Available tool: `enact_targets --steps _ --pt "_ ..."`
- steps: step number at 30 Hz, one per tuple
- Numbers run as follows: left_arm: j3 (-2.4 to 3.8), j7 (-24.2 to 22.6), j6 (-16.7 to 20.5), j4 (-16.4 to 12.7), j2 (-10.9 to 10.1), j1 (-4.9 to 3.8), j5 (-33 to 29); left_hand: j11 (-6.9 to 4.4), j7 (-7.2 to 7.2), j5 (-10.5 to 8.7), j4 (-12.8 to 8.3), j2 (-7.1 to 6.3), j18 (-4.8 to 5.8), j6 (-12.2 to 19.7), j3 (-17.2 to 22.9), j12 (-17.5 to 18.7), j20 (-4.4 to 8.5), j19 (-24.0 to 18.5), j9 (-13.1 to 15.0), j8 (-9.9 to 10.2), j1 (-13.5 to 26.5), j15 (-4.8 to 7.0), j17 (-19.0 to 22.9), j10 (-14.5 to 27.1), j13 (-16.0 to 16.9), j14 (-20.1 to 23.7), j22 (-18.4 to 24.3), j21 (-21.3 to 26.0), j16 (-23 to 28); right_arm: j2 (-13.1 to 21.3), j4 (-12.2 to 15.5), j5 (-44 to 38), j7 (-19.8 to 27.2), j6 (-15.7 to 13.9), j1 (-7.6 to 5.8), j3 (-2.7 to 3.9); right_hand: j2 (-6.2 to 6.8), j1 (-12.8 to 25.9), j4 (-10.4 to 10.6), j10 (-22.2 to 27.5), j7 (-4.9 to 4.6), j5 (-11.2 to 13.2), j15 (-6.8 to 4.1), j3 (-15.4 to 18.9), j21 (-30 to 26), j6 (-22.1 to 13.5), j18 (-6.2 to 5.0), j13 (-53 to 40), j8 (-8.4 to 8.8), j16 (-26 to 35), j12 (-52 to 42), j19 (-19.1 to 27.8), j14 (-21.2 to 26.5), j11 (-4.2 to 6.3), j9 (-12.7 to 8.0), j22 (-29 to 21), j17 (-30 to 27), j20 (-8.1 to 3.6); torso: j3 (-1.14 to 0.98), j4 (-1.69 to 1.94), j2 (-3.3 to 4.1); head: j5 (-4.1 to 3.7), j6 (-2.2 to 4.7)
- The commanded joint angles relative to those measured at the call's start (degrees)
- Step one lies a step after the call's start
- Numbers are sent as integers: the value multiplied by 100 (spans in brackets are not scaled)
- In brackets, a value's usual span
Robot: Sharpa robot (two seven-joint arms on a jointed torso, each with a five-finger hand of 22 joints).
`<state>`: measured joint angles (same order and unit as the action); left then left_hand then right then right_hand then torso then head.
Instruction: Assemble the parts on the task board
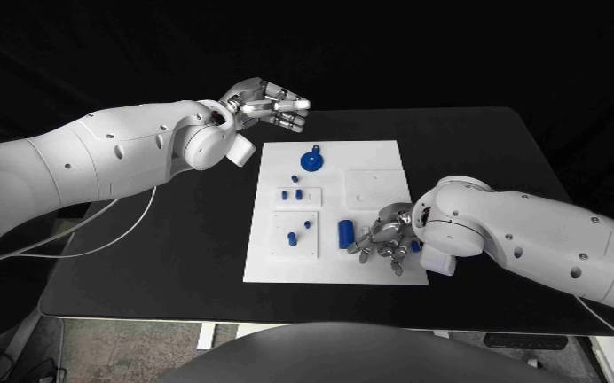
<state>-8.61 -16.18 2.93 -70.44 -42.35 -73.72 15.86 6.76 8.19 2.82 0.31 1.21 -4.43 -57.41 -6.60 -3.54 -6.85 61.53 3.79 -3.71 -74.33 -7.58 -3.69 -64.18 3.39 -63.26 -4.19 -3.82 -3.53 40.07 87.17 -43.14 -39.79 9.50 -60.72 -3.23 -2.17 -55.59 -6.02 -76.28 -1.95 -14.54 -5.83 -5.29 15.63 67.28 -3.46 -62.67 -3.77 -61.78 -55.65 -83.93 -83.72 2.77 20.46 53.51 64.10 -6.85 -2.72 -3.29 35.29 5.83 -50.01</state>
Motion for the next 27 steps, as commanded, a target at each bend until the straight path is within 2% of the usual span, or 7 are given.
enact_targets --steps 1,7,11,18,19,23,27 --pt "1 -36 -87 -2 6 -1 -32 40 24 -9 -42 61 -12 0 3 4 1 28 0 1 -1 -9 -9 -15 0 -43 6 -25 -3 12 23 40 -49 61 10 0 -2 -34 27 -26 1 -18 -25 45 18 29 38 -6 13 -26 6 -62 0 9 -10 8 6 -39 0 1 0 1 1" --pt "1 -36 -83 -2 6 -1 -32 40 24 -9 -42 61 -12 0 3 4 1 28 0 1 -1 -9 -9 -15 0 -43 6 -25 -3 10 22 -17 -64 -25 14 0 -112 -45 88 -27 6 -15 -28 27 17 31 34 -3 14 -29 12 -62 -1 13 -17 9 10 -41 -1 2 0 0 1" --pt "1 -35 -83 -2 8 -1 -32 41 25 -9 -57 85 -13 1 -12 4 1 30 -1 2 8 -11 -9 -15 0 -43 6 -25 -3 -6 -5 -51 -83 -91 15 0 -351 -17 157 -28 8 183 -28 -75 20 21 31 3 13 -37 22 -65 -4 16 -24 11 17 -42 2 -1 -1 4 1" --pt "1 -34 -88 -1 10 -1 -32 41 25 -9 -57 85 -13 1 -12 4 1 30 -1 2 8 -11 -9 -15 0 -43 6 -25 -3 -51 -47 -64 -94 -156 15 0 -500 228 242 -33 2 464 -26 -175 21 15 28 0 12 -38 20 -67 -2 12 -20 13 21 -39 1 0 0 4 1" --pt "1 -34 -90 -1 11 -1 -32 41 25 -9 -57 85 -13 1 -12 4 1 30 -1 2 8 -11 -9 -15 0 -43 6 -25 -3 -60 -54 -61 -95 -159 15 0 -505 271 203 -33 -11 723 -27 -326 20 10 30 -2 10 -40 21 -69 -2 15 -24 13 25 -40 1 0 0 4 1" --pt "0 -32 -92 -1 11 -1 -32 41 25 -9 -58 102 -13 1 -22 4 0 28 -1 2 16 -11 -9 -15 0 -42 6 -24 -3 -105 -86 -42 -96 -149 15 0 -530 607 174 -34 10 1112 -28 -848 21 -7 31 -5 12 -43 21 -69 -4 2 -24 16 32 -38 -1 4 2 3 1" --pt "0 -29 -96 -1 10 -1 -32 41 24 -9 -55 108 -13 1 -23 4 0 28 -1 1 20 -11 -9 -15 0 -42 6 -24 -3 -127 -104 -11 -99 -118 19 0 -463 859 154 -32 -7 1137 -22 -1206 18 5 27 -3 11 -36 24 -66 -4 6 1 16 28 -35 0 4 2 5 1"
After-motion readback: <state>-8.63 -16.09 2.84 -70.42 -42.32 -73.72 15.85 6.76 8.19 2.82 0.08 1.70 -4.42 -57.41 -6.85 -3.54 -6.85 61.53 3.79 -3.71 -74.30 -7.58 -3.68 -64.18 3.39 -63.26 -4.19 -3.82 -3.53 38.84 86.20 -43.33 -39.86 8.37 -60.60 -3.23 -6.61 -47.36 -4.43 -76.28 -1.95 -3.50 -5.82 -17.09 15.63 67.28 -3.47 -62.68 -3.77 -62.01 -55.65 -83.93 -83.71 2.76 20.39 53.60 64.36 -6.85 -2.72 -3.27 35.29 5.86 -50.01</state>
